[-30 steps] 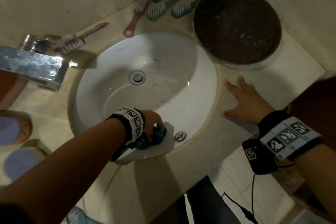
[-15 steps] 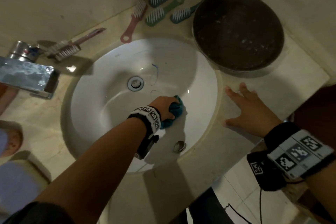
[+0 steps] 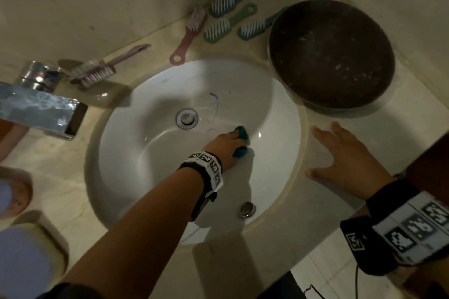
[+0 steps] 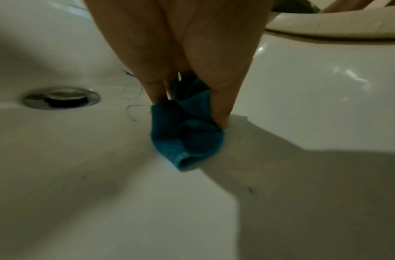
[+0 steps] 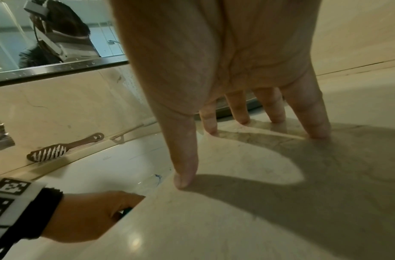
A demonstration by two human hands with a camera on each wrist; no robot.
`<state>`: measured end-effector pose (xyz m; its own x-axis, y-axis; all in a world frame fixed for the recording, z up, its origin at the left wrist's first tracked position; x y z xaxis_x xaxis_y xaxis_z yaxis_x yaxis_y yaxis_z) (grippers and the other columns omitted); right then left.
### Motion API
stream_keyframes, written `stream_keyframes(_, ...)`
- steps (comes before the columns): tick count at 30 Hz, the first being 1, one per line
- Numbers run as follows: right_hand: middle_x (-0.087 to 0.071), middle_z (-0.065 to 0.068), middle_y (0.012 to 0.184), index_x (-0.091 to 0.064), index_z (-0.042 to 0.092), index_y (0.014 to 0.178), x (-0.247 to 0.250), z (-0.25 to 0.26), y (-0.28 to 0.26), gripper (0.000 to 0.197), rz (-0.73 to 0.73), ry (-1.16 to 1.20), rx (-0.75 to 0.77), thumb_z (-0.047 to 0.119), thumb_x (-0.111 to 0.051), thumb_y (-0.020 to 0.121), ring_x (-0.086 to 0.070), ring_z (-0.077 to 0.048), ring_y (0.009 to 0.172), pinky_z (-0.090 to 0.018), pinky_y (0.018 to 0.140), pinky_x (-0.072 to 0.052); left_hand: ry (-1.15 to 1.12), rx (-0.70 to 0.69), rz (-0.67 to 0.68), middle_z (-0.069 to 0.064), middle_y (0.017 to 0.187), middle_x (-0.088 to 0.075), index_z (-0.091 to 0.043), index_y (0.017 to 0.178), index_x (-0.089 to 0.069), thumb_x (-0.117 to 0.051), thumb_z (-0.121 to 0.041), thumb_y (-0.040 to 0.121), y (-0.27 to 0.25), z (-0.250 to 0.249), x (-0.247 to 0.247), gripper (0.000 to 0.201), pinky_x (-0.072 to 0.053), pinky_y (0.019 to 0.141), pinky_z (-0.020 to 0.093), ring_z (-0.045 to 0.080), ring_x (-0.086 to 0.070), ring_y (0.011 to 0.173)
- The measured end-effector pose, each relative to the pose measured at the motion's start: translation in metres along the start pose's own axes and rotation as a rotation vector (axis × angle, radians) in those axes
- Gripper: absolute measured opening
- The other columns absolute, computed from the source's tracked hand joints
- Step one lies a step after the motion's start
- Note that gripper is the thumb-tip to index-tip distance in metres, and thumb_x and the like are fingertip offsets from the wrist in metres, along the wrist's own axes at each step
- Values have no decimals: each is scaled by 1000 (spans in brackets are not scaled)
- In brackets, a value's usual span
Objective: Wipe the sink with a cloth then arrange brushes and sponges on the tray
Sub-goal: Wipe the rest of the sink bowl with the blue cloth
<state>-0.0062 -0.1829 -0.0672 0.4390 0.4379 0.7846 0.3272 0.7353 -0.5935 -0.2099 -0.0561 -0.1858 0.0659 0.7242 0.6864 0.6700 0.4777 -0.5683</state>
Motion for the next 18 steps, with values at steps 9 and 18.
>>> stream_keyframes(9, -1, -3, 160, -11, 37, 149, 0, 0, 2, 101, 11, 24, -11, 44, -75, 72, -6, -28, 148, -41, 120, -17, -86, 219, -151, 10, 149, -31, -17, 143, -35, -57, -18, 91, 10, 50, 24, 56, -30, 111, 34, 31, -38, 133)
stream_keyframes(18, 0, -5, 160, -9, 35, 149, 2, 3, 1, 101, 19, 3, -10, 43, -75, 73, -4, -26, 148, -38, 120, -12, -66, 61, -51, 6, 156, -24, -18, 142, -41, -52, -6, 92, 8, 16, 8, 53, -19, 116, 29, 25, -27, 142)
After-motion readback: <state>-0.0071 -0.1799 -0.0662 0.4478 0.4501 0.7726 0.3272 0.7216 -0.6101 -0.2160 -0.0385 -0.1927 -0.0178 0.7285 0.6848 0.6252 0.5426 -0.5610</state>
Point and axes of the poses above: each hand's wrist, its own y-axis towards the middle knuckle, its own x-axis out of the back of the hand, z = x × y, the point moved 2 cm from there along y, towards the middle knuckle
